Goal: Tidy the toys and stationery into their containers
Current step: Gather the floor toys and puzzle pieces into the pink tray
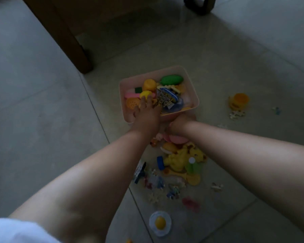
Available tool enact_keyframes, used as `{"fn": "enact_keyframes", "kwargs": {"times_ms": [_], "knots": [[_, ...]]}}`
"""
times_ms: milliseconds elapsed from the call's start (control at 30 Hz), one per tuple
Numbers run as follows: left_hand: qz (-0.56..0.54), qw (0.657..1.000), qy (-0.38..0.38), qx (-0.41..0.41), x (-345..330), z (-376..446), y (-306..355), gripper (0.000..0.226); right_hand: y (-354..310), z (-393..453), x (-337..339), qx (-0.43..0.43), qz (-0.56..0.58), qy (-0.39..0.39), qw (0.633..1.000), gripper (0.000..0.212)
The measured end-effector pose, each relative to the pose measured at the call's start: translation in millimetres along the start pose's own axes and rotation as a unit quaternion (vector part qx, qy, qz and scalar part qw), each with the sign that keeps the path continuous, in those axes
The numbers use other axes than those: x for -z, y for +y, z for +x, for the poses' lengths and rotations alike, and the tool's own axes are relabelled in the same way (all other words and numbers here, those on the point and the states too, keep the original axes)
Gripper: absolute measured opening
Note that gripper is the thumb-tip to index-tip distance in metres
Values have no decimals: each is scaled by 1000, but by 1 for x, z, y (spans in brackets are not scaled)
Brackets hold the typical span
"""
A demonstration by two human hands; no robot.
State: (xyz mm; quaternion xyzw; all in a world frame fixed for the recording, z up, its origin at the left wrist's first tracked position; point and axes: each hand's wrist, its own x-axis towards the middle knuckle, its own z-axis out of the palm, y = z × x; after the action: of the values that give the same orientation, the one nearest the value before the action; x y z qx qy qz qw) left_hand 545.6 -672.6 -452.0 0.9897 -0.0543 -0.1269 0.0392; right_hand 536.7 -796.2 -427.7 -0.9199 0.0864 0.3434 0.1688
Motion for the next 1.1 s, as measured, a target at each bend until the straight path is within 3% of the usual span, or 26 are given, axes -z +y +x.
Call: {"fn": "enact_keyframes", "kwargs": {"times_ms": [100, 233, 300, 400, 500, 600, 733, 833, 900, 1000, 1100], "knots": [[-15, 999, -25, -28, 9, 5, 7, 52, 5, -9, 29, 24, 17, -123, 992, 56], [-8, 998, -55, -39, 14, 6, 5, 48, 15, -8, 65, 0, 154, -207, 966, 48], [9, 998, -46, -44, 12, 5, -2, 41, 14, -3, 80, 22, 221, -160, 962, 46], [54, 997, -21, -53, 10, -2, -7, 39, 8, 13, 82, 60, 295, -7, 954, 45], [101, 991, -12, -92, 9, -10, -8, 38, 9, 30, 71, 65, 202, 123, 970, 67], [106, 989, -19, -99, 9, -17, -2, 36, 14, 41, 61, 41, 140, 175, 974, 77], [85, 993, 2, -83, 5, -15, 8, 37, 26, 42, 52, 28, 134, 283, 949, 49], [69, 990, 101, -76, 17, -4, 24, 49, 52, 41, 55, 42, 113, 363, 924, 39], [47, 981, 162, -97, 28, 3, 37, 44, 76, 42, 61, 21, 55, 361, 931, 46], [-29, 959, 216, -180, 32, 6, 56, 32, 121, 50, 70, -47, -26, 297, 953, 54], [-56, 952, 190, -233, 31, -2, 75, 26, 154, 57, 74, -50, -60, 206, 976, 55]]}}
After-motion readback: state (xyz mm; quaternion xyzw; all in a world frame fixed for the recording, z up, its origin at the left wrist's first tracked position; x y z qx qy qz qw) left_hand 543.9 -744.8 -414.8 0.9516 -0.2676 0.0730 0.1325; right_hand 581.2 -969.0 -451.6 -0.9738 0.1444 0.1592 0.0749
